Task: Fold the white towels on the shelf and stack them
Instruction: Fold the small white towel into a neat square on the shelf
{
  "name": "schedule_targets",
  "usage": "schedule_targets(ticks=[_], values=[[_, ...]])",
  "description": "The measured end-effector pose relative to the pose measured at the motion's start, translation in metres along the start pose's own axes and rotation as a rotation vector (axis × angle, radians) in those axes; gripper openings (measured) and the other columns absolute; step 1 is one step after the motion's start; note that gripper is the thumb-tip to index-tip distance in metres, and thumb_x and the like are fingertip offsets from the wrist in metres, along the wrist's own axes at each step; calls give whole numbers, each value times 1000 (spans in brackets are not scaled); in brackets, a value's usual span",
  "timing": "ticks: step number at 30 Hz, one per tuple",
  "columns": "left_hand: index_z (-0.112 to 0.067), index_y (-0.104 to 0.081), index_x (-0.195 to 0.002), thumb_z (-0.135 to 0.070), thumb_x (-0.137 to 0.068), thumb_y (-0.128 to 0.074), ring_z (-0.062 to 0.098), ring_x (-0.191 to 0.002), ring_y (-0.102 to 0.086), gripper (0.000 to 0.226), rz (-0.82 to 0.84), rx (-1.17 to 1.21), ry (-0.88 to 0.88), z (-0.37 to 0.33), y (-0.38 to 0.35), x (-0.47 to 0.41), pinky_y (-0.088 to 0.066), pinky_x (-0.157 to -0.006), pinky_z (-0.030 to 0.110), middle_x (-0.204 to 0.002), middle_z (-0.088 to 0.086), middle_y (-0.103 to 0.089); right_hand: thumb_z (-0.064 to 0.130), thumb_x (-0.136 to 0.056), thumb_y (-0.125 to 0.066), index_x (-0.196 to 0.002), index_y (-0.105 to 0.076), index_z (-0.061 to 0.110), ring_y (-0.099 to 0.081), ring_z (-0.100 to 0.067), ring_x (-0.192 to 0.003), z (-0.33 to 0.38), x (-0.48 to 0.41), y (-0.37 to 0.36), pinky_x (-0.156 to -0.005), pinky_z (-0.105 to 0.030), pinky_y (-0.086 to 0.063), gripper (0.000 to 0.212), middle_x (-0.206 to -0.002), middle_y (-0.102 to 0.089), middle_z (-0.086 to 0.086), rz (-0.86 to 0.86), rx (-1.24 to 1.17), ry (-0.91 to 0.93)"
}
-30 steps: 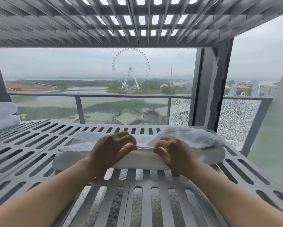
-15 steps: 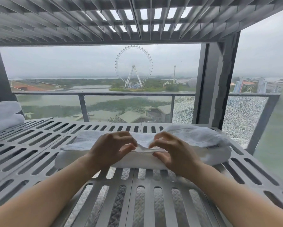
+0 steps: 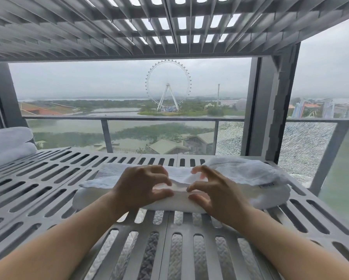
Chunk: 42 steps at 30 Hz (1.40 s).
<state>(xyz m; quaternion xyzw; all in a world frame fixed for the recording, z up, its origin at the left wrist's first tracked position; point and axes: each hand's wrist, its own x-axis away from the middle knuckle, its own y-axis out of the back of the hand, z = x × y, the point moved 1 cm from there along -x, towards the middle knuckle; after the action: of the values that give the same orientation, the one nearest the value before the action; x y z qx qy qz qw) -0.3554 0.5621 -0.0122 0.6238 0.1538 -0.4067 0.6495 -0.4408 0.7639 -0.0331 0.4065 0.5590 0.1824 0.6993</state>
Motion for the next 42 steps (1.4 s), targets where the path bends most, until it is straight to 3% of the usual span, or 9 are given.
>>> schedule_targets(ticks=[4,10,16,27,32,35,38,40,42], values=[[-26,-67,-78,-39,-68,-79,9,-65,-65,20,9,-79,-94,-2,-1,-2,-48,-43,20,-91,-11,-68,20,-78,-70,-76,-65,19,-63,-19,-75,8,-5,-1,-55,-29,-51,5,-94,-65,2,-146,111,4],[-24,-66,-73,-36,-71,-77,10,-66,-65,17,-40,-195,-128,-3,0,-3,-48,-41,21,-83,-11,-68,16,-81,-67,-76,-60,16,-61,-17,-68,11,-3,1,-51,-30,-49,8,-78,-63,4,-212,95,-52],[-21,-59,-68,-39,-70,-78,9,-52,-60,26,-96,-372,-182,-2,-2,-5,-42,-35,19,-65,-9,-64,24,-85,-64,-79,-59,16,-61,-19,-68,7,-3,-1,-54,-28,-43,11,-78,-64,4,-188,78,-117],[-20,-37,-81,-34,-71,-77,11,-39,-52,43,-85,-334,-139,2,-10,-3,-39,-31,18,-47,-6,-54,31,-83,-67,-103,-61,13,-63,-26,-79,3,-4,0,-64,-39,-52,28,-92,-69,-4,-108,129,-101],[-22,-43,-94,-47,-67,-76,10,-34,-50,50,-15,-325,-111,3,-13,-3,-38,-32,18,-42,-5,-52,27,-92,-52,-86,-61,13,-57,-26,-76,-3,-5,-6,-63,-37,-47,18,-82,-60,-3,-103,127,-101],[-25,-51,-109,-57,-67,-71,12,-52,-63,57,112,-272,-45,5,-17,-2,-47,-43,22,-62,-6,-66,41,-91,-50,-106,-57,17,-54,-24,-99,-10,-6,-11,-81,-39,-43,29,-108,-57,-2,9,108,-175],[-32,-54,-120,-44,-87,-51,17,-95,-65,36,307,-213,109,7,-23,-4,-49,-73,29,-109,-10,-67,54,-90,-38,-136,-35,30,-26,-18,-136,-24,-5,-17,-112,-46,-17,52,-148,-31,5,281,138,-326],[-34,-50,-126,-30,-89,-43,19,-101,-62,37,385,-203,174,6,-26,-5,-47,-79,32,-117,-8,-64,46,-91,-36,-141,-28,35,-13,-15,-142,-25,-6,-16,-115,-47,-5,52,-154,-20,9,374,135,-354],[-31,-48,-127,-17,-90,-39,22,-99,-63,41,419,-253,180,4,-29,-6,-49,-78,35,-117,-5,-64,32,-90,-36,-141,-31,34,-17,-14,-141,-22,-6,-14,-114,-45,-10,51,-153,-23,9,397,109,-368]])
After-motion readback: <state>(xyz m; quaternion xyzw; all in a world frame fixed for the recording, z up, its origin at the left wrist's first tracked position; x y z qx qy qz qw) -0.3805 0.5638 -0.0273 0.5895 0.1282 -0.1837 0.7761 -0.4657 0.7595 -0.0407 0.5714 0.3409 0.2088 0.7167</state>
